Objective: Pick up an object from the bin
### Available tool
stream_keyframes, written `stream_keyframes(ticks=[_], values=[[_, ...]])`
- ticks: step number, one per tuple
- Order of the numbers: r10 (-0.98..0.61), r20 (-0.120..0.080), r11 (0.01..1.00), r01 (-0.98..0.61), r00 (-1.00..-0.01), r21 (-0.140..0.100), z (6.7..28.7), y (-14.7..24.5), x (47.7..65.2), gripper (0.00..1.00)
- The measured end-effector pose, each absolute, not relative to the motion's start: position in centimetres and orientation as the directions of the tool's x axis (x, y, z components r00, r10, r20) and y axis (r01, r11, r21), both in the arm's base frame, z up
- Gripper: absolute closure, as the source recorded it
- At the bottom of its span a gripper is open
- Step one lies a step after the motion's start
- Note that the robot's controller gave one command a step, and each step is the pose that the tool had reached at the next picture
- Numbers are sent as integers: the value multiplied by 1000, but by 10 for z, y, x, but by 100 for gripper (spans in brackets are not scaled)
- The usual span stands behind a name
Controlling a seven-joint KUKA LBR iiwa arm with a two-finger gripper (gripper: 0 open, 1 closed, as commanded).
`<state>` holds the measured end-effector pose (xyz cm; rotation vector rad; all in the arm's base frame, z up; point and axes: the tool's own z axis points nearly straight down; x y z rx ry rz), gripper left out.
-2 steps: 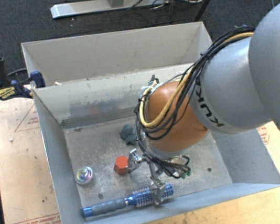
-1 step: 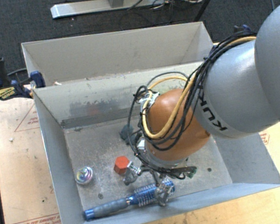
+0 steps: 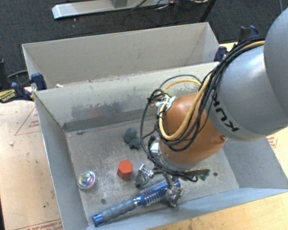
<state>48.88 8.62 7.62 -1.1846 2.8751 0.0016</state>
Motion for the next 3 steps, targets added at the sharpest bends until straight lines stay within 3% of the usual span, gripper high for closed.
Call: stream_keyframes(ticks=[1,2,3], values=[[-702,-12,712,-702,-712,-4,78,88,492,0],[-700,-13,714,-700,-714,-5,79,88,493,100],[-697,-6,717,-697,-717,-2,116,89,494,100]])
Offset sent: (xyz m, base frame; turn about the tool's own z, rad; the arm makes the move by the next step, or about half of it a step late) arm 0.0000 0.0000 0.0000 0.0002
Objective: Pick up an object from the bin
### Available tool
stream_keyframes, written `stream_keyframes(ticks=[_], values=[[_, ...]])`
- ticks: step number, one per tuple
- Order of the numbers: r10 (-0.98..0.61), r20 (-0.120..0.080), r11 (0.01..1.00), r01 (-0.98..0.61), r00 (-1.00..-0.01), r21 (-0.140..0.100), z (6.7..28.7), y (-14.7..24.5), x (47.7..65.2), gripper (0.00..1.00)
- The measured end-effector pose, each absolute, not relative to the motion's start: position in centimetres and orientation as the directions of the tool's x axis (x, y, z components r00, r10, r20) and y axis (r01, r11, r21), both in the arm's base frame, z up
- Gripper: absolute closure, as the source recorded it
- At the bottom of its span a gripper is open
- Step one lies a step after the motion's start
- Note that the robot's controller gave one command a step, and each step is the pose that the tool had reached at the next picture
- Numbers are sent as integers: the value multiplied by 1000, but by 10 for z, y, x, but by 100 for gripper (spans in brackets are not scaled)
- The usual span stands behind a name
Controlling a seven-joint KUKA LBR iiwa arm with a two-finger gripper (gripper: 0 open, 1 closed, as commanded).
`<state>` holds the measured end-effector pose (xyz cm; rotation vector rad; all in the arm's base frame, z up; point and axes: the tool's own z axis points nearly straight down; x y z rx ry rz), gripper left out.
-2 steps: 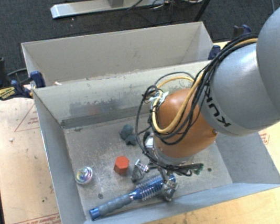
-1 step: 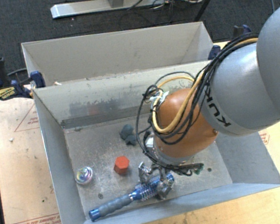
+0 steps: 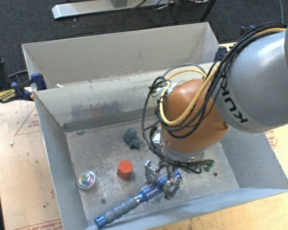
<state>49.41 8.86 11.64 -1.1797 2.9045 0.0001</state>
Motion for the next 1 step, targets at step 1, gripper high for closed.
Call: stream_keyframes(ticks=[1], values=[[-695,-3,719,-695,-719,-1,131,89,495,100]])
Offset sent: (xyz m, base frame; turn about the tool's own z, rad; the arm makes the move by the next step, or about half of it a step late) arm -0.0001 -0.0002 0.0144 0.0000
